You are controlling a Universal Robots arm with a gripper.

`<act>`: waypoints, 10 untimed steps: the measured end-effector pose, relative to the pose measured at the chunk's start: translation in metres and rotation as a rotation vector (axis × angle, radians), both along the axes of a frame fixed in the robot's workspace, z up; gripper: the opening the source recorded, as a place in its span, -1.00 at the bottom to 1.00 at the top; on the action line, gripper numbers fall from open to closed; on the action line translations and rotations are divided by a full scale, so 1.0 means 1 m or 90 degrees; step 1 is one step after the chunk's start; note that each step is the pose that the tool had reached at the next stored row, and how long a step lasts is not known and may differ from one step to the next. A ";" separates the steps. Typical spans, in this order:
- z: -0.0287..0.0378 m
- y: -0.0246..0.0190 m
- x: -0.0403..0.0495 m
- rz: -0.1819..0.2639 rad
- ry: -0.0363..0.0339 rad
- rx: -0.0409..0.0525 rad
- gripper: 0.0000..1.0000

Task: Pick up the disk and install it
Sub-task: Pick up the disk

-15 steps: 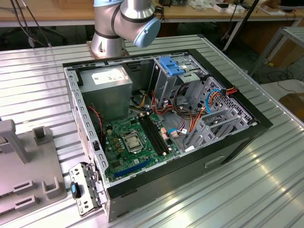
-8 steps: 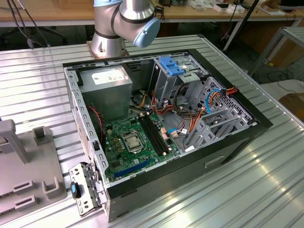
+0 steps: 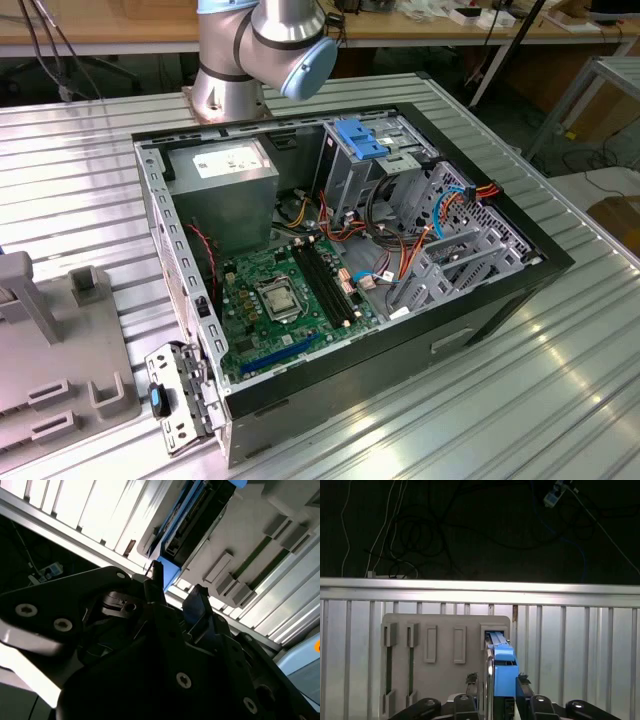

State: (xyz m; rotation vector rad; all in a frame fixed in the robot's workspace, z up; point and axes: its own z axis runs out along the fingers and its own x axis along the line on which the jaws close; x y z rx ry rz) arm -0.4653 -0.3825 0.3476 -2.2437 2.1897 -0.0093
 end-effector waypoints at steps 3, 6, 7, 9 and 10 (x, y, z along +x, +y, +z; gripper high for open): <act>-0.0041 0.0000 0.0000 0.000 -0.0040 0.0000 -0.04; -0.0082 0.0001 -0.0001 0.000 -0.0091 -0.0001 -0.04; -0.0095 0.0007 -0.0004 0.000 -0.0119 0.0000 -0.04; -0.0107 0.0019 -0.0013 0.000 -0.0124 0.0003 -0.04; -0.0113 0.0028 -0.0022 0.000 -0.0124 0.0010 -0.04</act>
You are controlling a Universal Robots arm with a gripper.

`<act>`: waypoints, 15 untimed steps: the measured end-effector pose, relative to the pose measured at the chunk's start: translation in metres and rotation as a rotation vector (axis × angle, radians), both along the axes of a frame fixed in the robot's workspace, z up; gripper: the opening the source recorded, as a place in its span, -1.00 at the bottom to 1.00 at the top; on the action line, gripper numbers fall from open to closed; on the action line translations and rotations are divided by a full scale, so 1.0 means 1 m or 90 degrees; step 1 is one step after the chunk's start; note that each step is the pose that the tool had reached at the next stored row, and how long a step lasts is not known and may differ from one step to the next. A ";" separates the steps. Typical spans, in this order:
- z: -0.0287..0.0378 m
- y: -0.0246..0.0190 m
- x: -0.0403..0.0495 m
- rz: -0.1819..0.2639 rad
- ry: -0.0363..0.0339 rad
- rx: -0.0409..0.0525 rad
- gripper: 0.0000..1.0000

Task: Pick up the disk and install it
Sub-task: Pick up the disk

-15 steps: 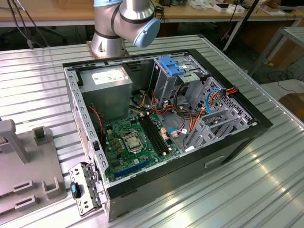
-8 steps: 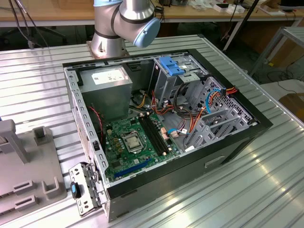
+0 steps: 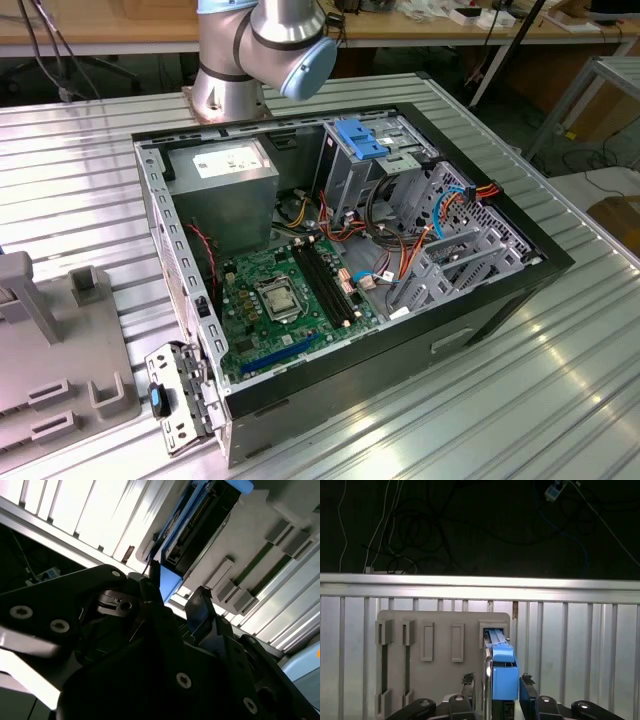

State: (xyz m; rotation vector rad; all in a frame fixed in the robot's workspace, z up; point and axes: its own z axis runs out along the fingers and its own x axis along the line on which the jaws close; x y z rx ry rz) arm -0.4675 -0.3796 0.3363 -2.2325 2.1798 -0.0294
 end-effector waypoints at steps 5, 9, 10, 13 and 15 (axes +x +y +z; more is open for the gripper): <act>-0.0002 0.0004 -0.0002 -0.001 0.0001 0.0004 -0.04; -0.0011 0.0005 -0.0001 -0.002 0.0027 0.0004 -0.04; -0.0028 0.0005 -0.0001 -0.002 0.0038 0.0000 -0.04; -0.0074 0.0006 -0.0001 0.000 0.0042 -0.0014 -0.04; -0.0105 0.0009 -0.0002 0.002 0.0042 -0.0013 -0.04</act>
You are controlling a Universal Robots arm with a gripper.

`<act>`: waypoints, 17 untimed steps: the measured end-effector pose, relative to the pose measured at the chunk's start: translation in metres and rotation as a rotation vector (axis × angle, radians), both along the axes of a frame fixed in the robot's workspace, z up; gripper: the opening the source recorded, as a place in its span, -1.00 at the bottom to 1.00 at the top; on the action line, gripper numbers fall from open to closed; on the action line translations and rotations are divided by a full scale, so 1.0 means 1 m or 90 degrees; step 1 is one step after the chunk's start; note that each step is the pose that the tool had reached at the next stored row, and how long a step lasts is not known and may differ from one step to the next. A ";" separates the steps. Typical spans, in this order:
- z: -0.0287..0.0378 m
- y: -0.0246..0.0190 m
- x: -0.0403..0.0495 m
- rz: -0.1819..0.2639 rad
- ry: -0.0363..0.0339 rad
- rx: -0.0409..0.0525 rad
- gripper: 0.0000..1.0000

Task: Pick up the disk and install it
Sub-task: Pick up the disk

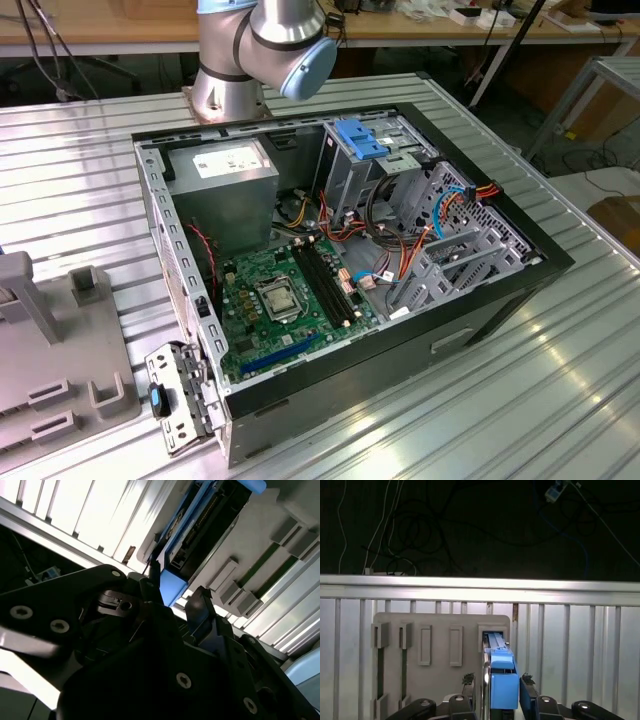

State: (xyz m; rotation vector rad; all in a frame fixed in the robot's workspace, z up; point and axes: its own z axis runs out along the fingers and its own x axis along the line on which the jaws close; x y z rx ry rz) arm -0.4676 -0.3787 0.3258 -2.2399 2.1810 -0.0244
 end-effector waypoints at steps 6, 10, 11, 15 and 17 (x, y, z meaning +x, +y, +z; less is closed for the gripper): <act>-0.0126 0.0004 0.0000 0.003 0.0000 -0.0007 -0.04; -0.0203 0.0005 -0.0001 0.004 -0.0001 -0.0008 -0.04; -0.0202 0.0005 -0.0001 0.004 0.0000 -0.0008 -0.04; -0.0203 0.0005 -0.0001 0.004 0.0000 -0.0008 -0.04; -0.0185 0.0006 -0.0002 0.004 0.0001 -0.0011 -0.04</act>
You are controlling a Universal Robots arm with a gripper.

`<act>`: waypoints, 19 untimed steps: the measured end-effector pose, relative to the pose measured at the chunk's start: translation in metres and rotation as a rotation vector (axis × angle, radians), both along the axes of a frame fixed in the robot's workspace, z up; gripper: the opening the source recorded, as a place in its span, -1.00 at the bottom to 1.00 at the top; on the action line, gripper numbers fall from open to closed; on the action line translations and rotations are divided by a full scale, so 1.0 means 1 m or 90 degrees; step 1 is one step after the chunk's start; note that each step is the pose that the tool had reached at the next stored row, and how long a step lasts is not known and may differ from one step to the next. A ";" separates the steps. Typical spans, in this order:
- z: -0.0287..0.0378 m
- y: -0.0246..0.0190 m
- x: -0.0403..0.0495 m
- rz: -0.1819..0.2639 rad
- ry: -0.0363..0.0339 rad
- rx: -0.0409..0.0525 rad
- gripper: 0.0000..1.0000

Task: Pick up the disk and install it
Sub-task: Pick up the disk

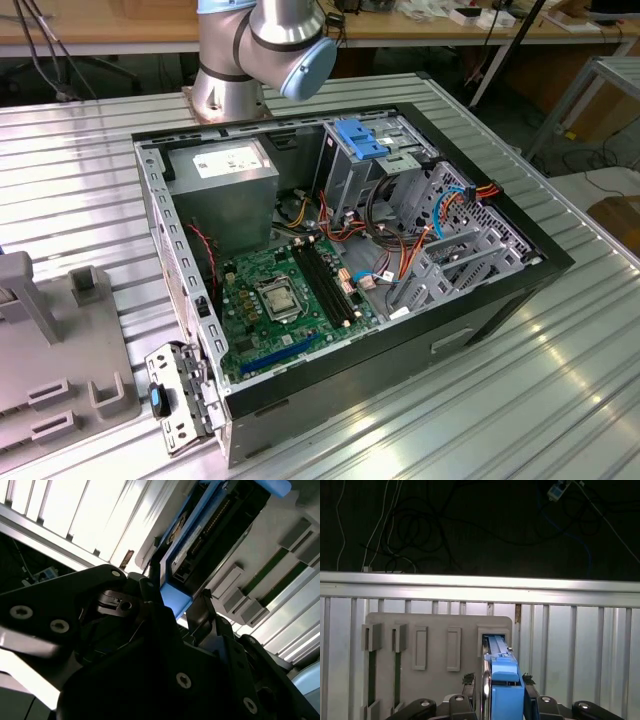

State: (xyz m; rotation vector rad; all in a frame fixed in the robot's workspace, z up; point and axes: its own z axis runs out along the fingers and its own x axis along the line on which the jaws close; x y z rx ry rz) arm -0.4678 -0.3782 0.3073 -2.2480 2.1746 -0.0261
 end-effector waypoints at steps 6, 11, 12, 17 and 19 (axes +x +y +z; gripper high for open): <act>0.0014 0.0000 0.0000 0.000 -0.0001 -0.0002 -0.04; 0.0015 0.0000 0.0000 0.000 -0.0001 -0.0003 -0.04; 0.0015 0.0002 0.0000 0.000 0.0000 -0.0003 -0.04; 0.0013 0.0035 0.0000 0.000 0.0000 -0.0003 -0.04; 0.0012 0.0054 0.0000 0.000 -0.0001 -0.0002 -0.04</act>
